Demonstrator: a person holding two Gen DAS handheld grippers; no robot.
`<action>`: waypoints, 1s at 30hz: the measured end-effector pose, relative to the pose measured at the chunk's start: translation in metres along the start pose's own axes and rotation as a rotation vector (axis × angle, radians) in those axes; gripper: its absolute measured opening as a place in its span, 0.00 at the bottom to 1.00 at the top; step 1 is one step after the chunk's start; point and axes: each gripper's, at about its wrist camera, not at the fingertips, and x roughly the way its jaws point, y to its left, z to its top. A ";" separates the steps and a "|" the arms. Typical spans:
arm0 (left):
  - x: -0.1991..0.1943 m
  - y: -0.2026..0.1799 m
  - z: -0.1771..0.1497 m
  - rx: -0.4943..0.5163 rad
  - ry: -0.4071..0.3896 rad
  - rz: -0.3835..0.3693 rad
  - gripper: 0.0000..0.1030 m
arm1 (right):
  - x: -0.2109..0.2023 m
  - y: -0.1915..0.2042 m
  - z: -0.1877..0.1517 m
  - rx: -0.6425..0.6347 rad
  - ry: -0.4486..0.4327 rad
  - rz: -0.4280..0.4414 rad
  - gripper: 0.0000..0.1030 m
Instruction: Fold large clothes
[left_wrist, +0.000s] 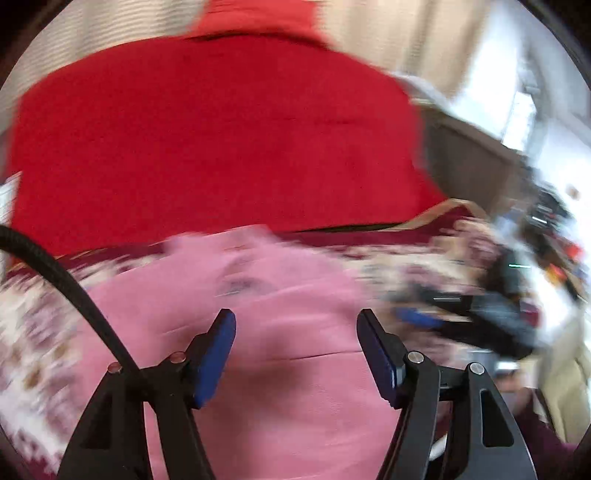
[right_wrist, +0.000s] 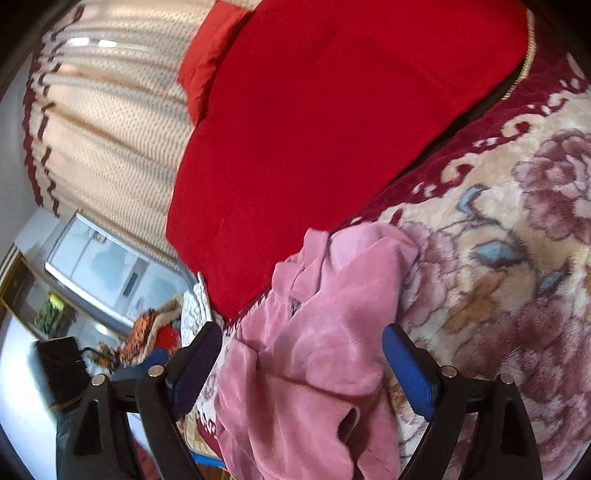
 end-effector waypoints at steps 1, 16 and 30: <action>0.003 0.021 -0.005 -0.033 0.014 0.103 0.67 | 0.002 0.004 -0.002 -0.020 0.010 -0.003 0.88; 0.037 0.134 -0.085 -0.184 0.282 0.475 0.63 | 0.068 0.031 -0.051 -0.296 0.238 -0.237 0.69; 0.053 0.146 -0.051 -0.444 0.062 0.286 0.66 | 0.031 0.004 -0.032 -0.160 0.167 -0.129 0.69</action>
